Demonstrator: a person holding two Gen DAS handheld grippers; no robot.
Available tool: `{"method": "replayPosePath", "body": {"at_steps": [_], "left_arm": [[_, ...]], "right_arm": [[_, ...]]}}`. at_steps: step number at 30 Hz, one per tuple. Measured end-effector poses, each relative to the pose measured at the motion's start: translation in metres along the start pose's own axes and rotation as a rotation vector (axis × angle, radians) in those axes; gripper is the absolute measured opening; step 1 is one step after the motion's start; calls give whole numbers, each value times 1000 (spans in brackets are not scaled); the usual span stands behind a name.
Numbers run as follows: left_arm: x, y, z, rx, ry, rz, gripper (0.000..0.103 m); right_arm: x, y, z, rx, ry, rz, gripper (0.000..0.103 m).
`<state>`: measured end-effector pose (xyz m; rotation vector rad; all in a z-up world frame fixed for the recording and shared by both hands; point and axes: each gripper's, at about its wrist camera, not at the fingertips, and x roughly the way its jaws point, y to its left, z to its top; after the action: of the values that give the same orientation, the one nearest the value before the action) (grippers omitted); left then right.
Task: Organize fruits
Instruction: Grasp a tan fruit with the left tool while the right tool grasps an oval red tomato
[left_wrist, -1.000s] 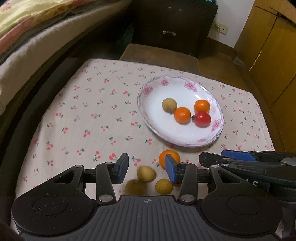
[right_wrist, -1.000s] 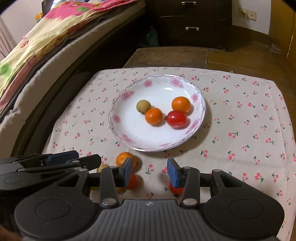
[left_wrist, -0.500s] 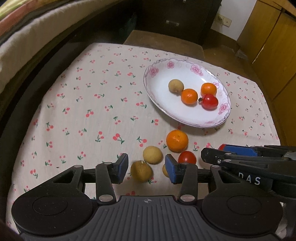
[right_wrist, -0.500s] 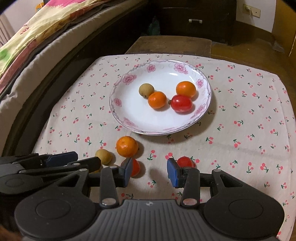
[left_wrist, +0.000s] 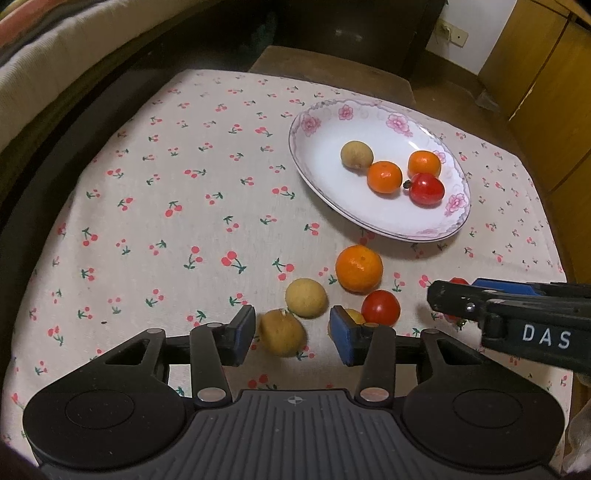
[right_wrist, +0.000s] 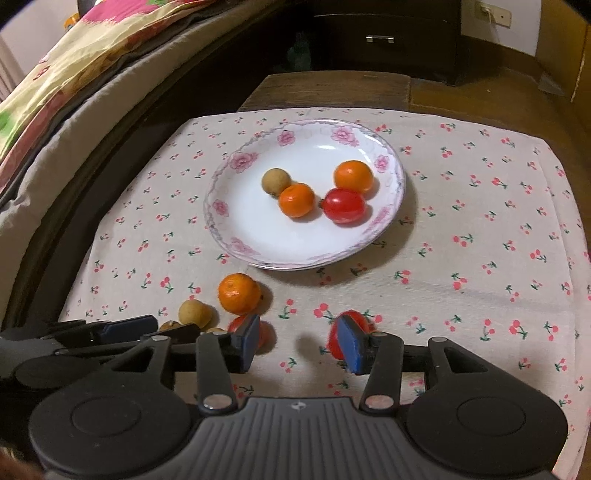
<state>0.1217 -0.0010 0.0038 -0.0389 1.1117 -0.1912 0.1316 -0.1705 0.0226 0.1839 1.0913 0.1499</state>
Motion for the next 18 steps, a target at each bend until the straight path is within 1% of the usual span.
{"method": "replayPosePath", "body": {"at_steps": [7,18], "left_arm": [[-4,1,0,-5,-6,-13,51],[-5,4,-1,-10,-1,-15,55]], "right_arm": [[-3,-18,0,43,3,-11,47],[15,-19,-3,30,32,-39,47]]}}
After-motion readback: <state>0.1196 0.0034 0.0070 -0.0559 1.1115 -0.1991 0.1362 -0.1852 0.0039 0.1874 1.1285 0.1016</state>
